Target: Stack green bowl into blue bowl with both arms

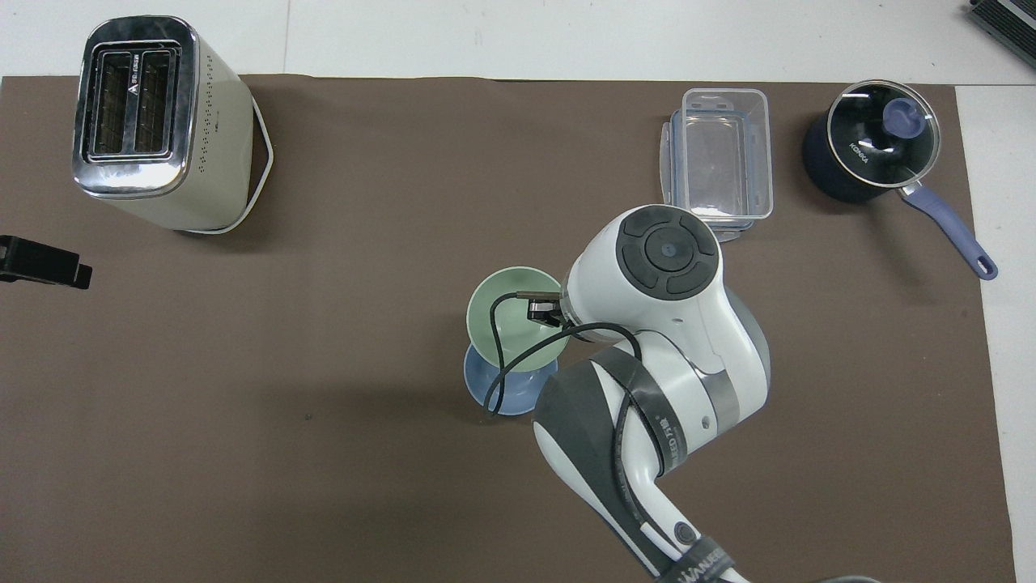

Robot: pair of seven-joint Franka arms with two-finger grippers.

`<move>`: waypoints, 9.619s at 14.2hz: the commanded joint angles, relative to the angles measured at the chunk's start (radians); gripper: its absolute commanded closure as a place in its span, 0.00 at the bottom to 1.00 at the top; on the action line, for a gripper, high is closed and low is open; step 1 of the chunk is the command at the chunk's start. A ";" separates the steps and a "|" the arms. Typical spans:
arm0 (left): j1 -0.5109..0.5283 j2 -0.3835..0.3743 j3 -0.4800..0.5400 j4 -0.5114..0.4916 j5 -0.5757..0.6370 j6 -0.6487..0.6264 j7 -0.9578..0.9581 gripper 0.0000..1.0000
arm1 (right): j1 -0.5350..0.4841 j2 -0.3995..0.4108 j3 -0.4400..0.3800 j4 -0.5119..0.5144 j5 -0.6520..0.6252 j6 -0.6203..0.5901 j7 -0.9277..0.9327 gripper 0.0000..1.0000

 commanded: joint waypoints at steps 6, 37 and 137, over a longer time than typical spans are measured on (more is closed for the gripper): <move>0.006 -0.019 -0.006 -0.018 0.022 -0.007 -0.013 0.00 | 0.015 -0.030 0.005 -0.109 0.051 0.082 -0.039 1.00; 0.006 -0.019 -0.006 -0.018 0.022 -0.007 -0.013 0.00 | 0.046 -0.047 0.011 -0.267 0.057 0.248 -0.088 1.00; 0.006 -0.019 -0.006 -0.018 0.022 -0.007 -0.013 0.00 | -0.560 -0.318 -0.002 0.208 -0.095 -0.525 -0.572 0.00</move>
